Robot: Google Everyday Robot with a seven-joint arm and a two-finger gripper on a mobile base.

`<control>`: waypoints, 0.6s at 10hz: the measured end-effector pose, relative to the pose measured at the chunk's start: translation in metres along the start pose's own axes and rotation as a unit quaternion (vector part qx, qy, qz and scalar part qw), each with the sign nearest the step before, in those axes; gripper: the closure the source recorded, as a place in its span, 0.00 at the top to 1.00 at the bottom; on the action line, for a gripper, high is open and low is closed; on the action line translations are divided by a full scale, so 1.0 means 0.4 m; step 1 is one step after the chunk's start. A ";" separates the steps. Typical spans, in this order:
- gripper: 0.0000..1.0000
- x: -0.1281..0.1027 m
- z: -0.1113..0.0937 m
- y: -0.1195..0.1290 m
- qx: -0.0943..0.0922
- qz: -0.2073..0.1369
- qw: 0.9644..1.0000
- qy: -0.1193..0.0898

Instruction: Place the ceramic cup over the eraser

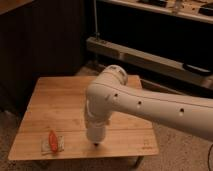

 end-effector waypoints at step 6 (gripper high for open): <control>0.05 0.021 -0.004 -0.016 -0.007 -0.013 1.000 0.002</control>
